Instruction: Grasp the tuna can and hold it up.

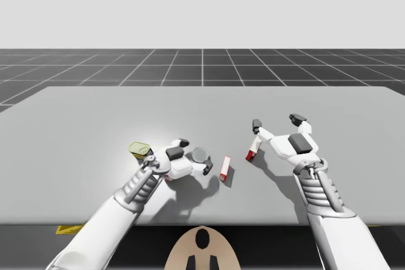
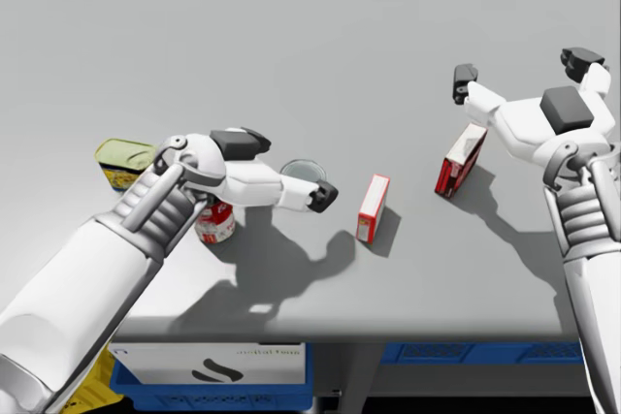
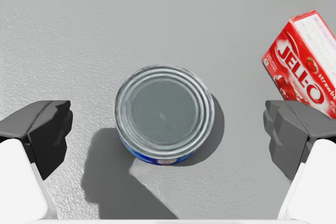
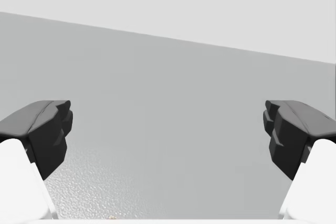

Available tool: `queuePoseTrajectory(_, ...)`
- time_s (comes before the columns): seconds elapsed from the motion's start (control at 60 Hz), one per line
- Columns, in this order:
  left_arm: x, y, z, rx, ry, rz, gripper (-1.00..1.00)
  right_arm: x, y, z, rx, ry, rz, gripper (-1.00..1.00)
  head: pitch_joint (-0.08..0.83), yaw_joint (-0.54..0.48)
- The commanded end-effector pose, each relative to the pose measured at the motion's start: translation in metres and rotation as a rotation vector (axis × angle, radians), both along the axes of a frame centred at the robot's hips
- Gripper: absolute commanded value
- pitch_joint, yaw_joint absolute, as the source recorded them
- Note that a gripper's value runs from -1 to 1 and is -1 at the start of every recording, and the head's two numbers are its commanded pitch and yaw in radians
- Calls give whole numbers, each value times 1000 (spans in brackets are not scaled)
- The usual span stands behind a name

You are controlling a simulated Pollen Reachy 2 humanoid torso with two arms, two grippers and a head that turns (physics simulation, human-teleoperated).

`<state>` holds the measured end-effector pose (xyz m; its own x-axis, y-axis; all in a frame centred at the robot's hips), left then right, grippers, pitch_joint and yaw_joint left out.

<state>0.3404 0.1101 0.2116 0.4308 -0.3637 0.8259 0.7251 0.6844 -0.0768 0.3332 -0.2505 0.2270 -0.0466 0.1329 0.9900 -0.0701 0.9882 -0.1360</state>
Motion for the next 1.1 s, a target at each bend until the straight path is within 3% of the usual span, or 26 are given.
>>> queuePoseTrajectory(0.017,13,-7,-13,120,55,53,-1000,0,0,0,0,-1,0,-1000,703,-5)
queuePoseTrajectory(0.483,26,-21,-31,215,89,41,-1000,0,-1,0,0,-1,-2,-1000,714,-1)
queuePoseTrajectory(0.8,27,-25,-39,255,114,22,-1000,0,-2,0,2,-1,-2,-1000,717,4)
queuePoseTrajectory(0.817,27,-25,-39,255,115,22,-959,0,-2,0,2,-1,-2,-1000,717,4)
queuePoseTrajectory(0.833,27,-25,-39,259,117,21,354,0,-2,0,2,-1,-2,-1000,717,4)
queuePoseTrajectory(0.85,26,-25,-39,260,116,20,899,0,-2,0,2,-1,-2,-1000,717,4)
queuePoseTrajectory(0.917,25,-24,-37,261,114,18,994,0,-2,0,3,-1,-2,-1000,716,5)
queuePoseTrajectory(1.1,21,-23,-34,267,100,14,1000,0,-2,0,5,0,-1,-1000,707,12)
